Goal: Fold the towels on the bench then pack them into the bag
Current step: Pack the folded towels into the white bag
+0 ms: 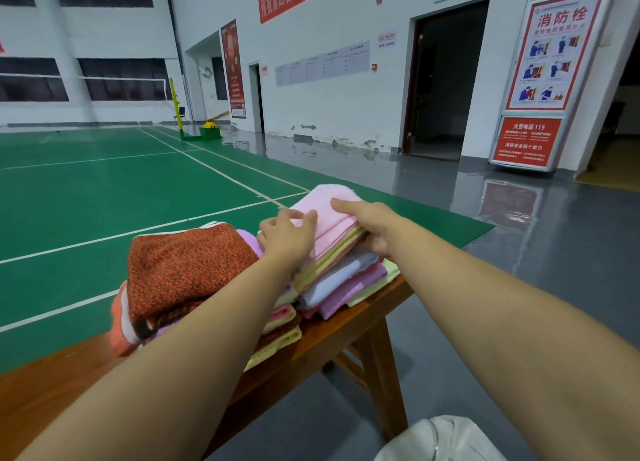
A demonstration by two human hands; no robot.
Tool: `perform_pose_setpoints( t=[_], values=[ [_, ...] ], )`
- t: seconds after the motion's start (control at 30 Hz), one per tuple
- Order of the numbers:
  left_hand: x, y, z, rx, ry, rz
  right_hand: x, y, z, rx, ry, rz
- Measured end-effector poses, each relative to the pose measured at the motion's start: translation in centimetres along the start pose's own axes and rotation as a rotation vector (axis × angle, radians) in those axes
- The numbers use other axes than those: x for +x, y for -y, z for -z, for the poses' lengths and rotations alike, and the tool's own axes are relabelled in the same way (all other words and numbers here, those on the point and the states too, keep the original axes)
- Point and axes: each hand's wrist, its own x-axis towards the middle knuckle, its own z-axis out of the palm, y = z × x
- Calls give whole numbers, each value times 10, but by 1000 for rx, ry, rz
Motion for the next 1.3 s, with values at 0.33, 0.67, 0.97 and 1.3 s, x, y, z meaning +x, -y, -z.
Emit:
perform_pose_setpoints(
  t=[0.33,0.67,0.97,1.3],
  values=[
    [-2,-37,22,-806,122,316,-42,26,25,491,91,277],
    [-54,-96,-22,-1075,722,247,-97,17,110,611,47,394],
    [-91,-76,-138,-637,653,-52,-156,-95,232,536,-104,89],
    [-174,84,-300,-529,1034,111,-206,-315,249,566,-391,-395]
  ],
)
